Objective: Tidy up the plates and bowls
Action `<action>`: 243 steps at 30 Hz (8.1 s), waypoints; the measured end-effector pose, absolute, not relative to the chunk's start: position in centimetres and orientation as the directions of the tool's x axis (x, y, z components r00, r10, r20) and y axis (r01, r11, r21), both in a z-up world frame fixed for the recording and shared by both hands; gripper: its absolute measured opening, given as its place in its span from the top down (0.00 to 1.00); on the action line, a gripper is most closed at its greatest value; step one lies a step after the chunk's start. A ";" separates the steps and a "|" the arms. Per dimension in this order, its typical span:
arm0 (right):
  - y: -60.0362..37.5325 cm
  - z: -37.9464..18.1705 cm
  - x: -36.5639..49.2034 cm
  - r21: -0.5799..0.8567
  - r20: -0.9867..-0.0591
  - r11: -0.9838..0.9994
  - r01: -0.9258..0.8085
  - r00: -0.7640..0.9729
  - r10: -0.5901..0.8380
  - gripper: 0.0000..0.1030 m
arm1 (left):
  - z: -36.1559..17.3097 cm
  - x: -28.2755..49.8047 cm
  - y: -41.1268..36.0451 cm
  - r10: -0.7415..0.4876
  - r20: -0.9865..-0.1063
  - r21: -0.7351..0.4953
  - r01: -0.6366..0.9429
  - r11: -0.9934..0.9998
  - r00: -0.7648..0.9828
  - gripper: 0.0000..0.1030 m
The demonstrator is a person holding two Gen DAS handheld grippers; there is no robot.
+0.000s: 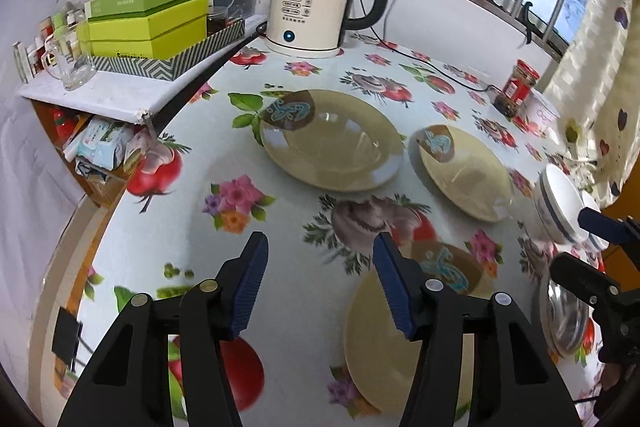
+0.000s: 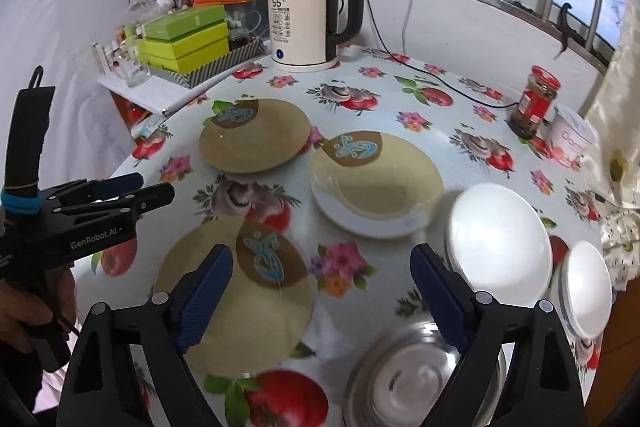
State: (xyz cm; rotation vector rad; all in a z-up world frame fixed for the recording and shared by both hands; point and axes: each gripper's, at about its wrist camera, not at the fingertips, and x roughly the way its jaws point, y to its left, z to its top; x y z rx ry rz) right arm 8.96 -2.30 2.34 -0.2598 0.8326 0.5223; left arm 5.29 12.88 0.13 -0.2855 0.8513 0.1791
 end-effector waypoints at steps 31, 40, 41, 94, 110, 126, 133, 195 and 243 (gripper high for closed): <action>8.0 -1.3 22.4 0.064 -0.856 0.796 -0.602 0.378 0.354 0.43 | -2.9 13.3 20.6 -0.058 -0.771 -0.322 -0.308 0.895 0.634 0.59; 8.8 -3.5 25.9 0.112 -0.876 0.811 -0.574 0.328 0.353 0.52 | -4.0 14.9 21.1 -0.077 -0.778 -0.342 -0.316 0.885 0.624 0.66; 8.8 -3.7 26.1 0.121 -0.877 0.810 -0.573 0.321 0.358 0.52 | -4.1 14.9 21.1 -0.078 -0.778 -0.343 -0.317 0.884 0.624 0.67; 8.5 -2.2 25.2 0.171 -0.852 0.807 -0.565 0.326 0.409 0.72 | -0.2 13.1 20.0 -0.099 -0.741 -0.380 -0.294 0.877 0.664 0.74; 3.6 -1.1 17.0 0.160 -0.857 0.827 -0.538 0.340 0.387 0.72 | 1.1 6.5 14.4 -0.124 -0.758 -0.354 -0.243 0.903 0.640 0.74; -0.3 -3.7 11.0 0.150 -0.889 0.852 -0.501 0.309 0.338 0.72 | -0.5 2.1 10.0 -0.161 -0.804 -0.332 -0.207 0.920 0.573 0.74; -0.9 -4.1 10.1 0.139 -0.895 0.854 -0.501 0.306 0.325 0.72 | -1.1 1.6 9.3 -0.156 -0.820 -0.315 -0.205 0.927 0.551 0.74; -3.2 -4.5 9.0 0.138 -0.864 0.870 -0.473 0.372 0.339 0.74 | -1.8 2.7 10.2 -0.126 -0.799 -0.288 -0.190 0.938 0.589 0.73; -6.8 -1.1 10.1 0.270 -0.794 0.895 -0.356 0.444 0.416 0.78 | 1.1 6.4 9.3 -0.182 -0.772 -0.302 -0.099 0.948 0.609 0.73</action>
